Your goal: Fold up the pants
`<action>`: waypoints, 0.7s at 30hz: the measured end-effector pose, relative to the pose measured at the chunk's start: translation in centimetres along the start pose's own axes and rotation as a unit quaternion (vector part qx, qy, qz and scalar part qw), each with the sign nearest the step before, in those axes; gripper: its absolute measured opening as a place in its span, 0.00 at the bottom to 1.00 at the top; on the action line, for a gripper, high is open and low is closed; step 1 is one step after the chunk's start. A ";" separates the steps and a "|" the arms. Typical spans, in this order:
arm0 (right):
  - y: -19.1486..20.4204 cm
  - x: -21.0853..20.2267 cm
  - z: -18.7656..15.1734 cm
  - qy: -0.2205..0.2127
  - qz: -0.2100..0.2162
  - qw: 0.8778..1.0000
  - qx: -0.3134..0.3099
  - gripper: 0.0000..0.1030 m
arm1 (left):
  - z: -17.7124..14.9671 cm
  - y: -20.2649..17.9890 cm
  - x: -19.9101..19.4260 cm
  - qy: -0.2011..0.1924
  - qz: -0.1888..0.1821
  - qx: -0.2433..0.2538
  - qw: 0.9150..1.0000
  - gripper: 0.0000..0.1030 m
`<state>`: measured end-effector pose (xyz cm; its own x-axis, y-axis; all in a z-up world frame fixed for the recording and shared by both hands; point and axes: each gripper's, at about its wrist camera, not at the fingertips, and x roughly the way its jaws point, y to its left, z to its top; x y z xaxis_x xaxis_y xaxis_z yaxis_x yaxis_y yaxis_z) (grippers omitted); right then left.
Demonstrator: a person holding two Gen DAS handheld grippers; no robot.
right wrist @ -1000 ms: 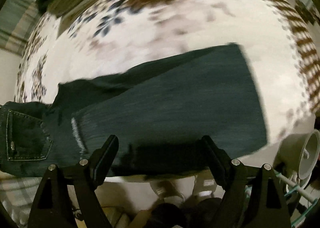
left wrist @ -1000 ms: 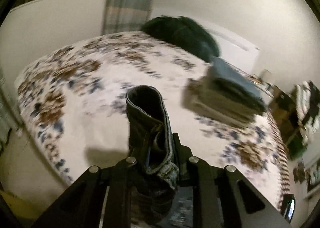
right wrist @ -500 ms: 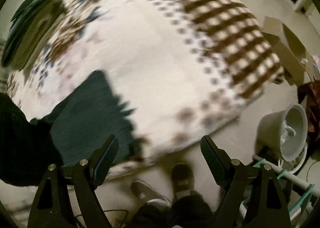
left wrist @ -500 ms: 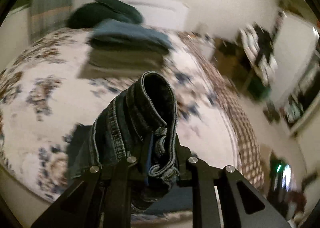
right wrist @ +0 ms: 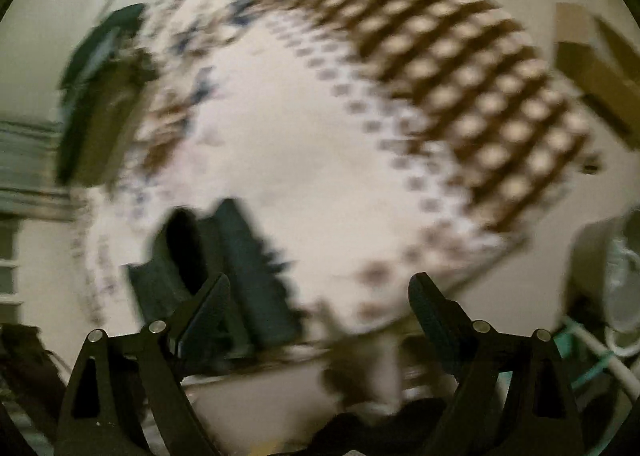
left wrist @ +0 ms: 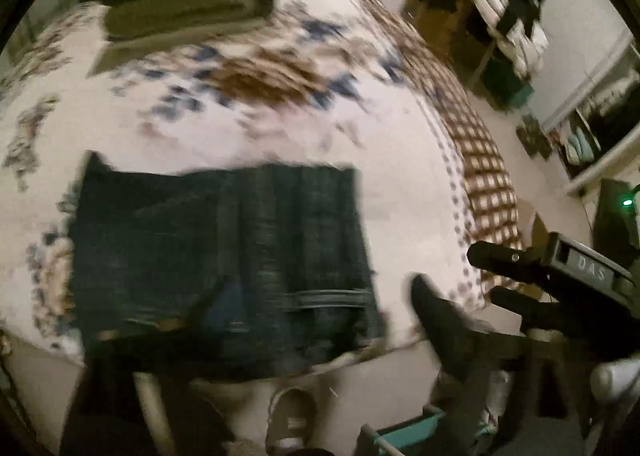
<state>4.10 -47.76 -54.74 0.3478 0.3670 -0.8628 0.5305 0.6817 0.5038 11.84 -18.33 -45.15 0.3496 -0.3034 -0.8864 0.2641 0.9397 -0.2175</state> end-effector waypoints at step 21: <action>10.7 5.3 -2.0 0.030 0.020 0.994 -0.107 0.09 | -0.5 19.3 -1.3 0.033 0.158 -0.148 0.976 0.90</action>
<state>10.09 -37.23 -54.02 0.3152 0.4293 -0.8464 0.3388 0.7821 0.5229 15.98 0.27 -48.38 0.3107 0.0110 -0.9504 -0.1230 0.9920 -0.0287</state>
